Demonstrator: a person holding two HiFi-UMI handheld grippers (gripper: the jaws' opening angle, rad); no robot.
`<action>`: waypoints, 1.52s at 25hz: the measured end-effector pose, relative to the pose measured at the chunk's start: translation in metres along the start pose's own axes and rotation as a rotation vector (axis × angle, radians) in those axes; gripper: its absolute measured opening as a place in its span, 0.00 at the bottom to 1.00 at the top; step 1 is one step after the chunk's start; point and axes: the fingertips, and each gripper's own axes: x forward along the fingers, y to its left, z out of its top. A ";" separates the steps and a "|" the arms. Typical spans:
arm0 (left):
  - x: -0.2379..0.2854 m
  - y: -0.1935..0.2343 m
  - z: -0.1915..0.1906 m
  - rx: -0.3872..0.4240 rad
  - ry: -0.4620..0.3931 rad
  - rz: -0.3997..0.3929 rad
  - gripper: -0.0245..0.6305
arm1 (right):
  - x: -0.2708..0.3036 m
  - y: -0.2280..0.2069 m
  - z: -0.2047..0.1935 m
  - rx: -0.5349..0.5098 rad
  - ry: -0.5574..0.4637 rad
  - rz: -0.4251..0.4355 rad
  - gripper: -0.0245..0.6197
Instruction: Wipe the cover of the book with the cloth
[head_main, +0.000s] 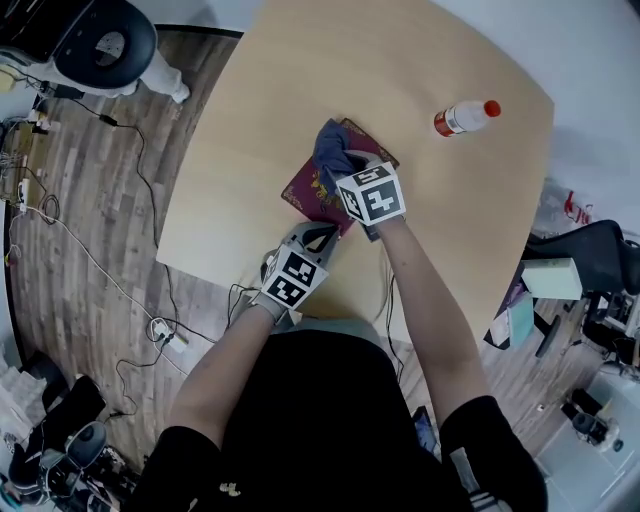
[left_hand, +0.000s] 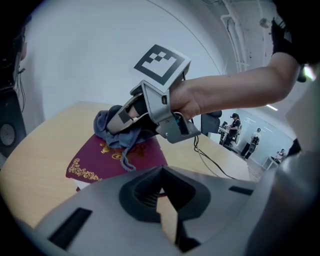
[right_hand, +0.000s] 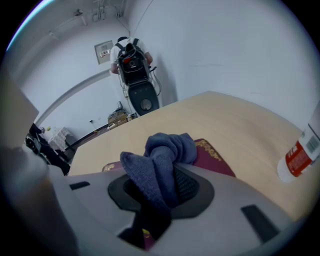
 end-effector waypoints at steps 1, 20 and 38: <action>0.000 0.000 0.000 0.000 -0.001 0.001 0.07 | 0.000 0.010 -0.003 -0.017 0.009 0.027 0.22; 0.001 0.001 -0.001 -0.021 -0.007 0.022 0.07 | 0.007 0.114 -0.021 -0.003 0.093 0.376 0.21; 0.001 0.001 0.001 -0.031 0.007 0.008 0.07 | 0.035 0.047 0.033 0.064 0.022 0.195 0.20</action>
